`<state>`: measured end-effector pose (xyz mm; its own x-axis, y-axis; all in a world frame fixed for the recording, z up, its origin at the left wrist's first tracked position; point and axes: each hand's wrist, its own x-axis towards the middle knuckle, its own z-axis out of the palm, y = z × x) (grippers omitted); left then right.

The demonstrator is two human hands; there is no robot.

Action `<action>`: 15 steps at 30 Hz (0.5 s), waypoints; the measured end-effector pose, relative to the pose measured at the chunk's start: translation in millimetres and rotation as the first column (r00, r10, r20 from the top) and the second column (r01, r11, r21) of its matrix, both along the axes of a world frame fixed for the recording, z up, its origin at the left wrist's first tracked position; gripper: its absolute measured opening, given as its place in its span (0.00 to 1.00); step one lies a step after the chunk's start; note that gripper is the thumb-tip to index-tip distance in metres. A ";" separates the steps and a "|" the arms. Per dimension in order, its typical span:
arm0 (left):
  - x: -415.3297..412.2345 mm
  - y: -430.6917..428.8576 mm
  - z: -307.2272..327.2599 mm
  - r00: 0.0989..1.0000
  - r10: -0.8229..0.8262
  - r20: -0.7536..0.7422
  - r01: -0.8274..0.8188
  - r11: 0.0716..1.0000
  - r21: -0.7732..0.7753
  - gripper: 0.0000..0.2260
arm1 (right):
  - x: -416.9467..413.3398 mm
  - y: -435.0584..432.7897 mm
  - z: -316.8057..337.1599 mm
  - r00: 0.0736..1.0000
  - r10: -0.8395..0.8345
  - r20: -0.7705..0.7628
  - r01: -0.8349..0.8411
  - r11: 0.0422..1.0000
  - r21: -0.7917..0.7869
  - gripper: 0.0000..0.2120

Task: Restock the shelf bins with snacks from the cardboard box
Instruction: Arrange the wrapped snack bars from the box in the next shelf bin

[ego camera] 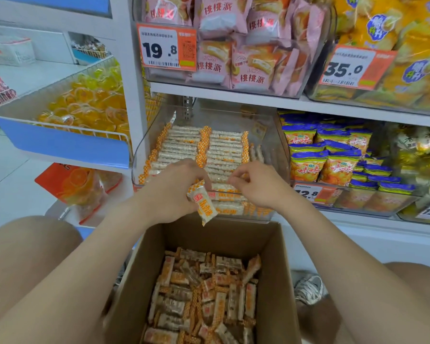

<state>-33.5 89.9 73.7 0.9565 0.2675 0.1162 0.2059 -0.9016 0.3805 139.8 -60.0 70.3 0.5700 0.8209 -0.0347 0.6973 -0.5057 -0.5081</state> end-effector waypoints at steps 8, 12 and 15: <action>2.0 2.3 -10.0 0.995 0.087 0.056 -0.087 0.996 -0.004 0.09 | -2.0 -3.7 4.3 0.999 -0.049 0.012 0.047 0.989 0.137 0.08; 0.4 -2.0 -16.9 0.989 0.097 0.109 -0.106 0.991 0.083 0.11 | 4.0 -4.3 0.9 0.999 -0.030 0.028 0.027 0.997 0.079 0.11; 0.2 -4.5 -20.8 0.992 0.086 0.093 -0.097 0.987 0.129 0.13 | 5.7 -4.0 2.7 0.997 0.029 0.070 -0.030 0.999 0.014 0.07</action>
<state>-33.2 85.5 53.0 0.9134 0.3299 0.2383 0.2610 -0.9242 0.2788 145.5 -64.1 73.0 0.5464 0.8374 0.0163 0.7455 -0.4774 -0.4650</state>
